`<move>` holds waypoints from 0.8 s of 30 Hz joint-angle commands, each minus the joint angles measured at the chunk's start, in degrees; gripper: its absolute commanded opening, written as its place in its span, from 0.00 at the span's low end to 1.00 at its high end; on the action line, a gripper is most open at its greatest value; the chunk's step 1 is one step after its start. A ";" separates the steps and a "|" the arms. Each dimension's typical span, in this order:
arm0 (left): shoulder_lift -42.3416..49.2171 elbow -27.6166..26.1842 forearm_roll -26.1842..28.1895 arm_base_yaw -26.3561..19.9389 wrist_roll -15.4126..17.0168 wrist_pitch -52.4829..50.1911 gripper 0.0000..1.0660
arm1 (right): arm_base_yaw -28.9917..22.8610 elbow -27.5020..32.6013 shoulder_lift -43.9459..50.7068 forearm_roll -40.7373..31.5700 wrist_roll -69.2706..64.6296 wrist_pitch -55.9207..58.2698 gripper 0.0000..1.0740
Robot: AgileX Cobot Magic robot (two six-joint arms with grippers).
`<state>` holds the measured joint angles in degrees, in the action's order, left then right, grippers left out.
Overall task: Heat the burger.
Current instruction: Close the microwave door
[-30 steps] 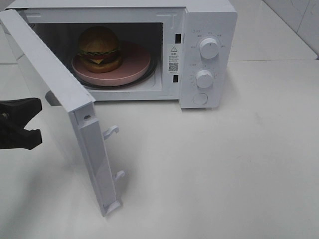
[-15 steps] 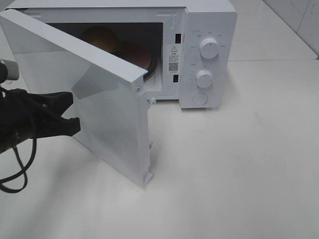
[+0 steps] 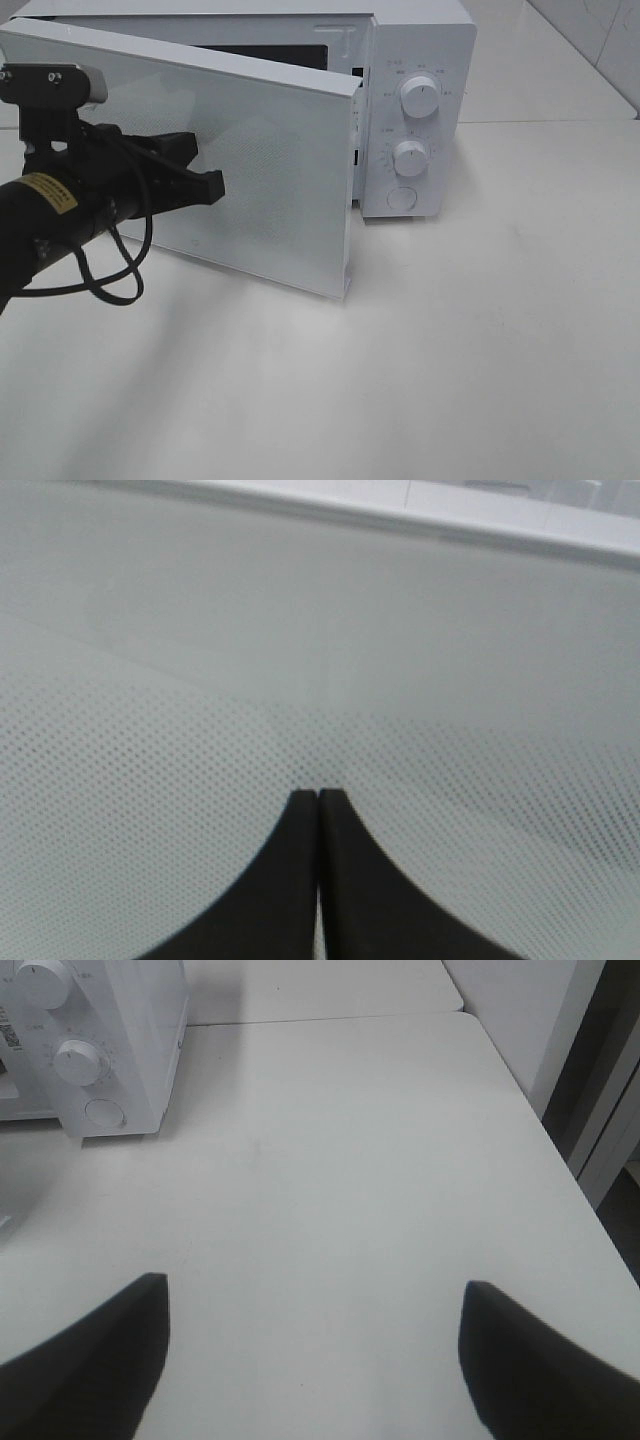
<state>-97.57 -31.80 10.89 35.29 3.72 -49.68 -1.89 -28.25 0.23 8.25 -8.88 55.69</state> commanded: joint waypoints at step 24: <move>-10.83 -19.48 3.15 0.23 -1.20 5.10 0.00 | 0.40 0.17 1.55 -0.11 0.06 -0.46 0.71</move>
<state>-108.23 -50.25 12.66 35.58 2.64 -44.46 -1.89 -28.25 0.23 8.25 -8.88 55.69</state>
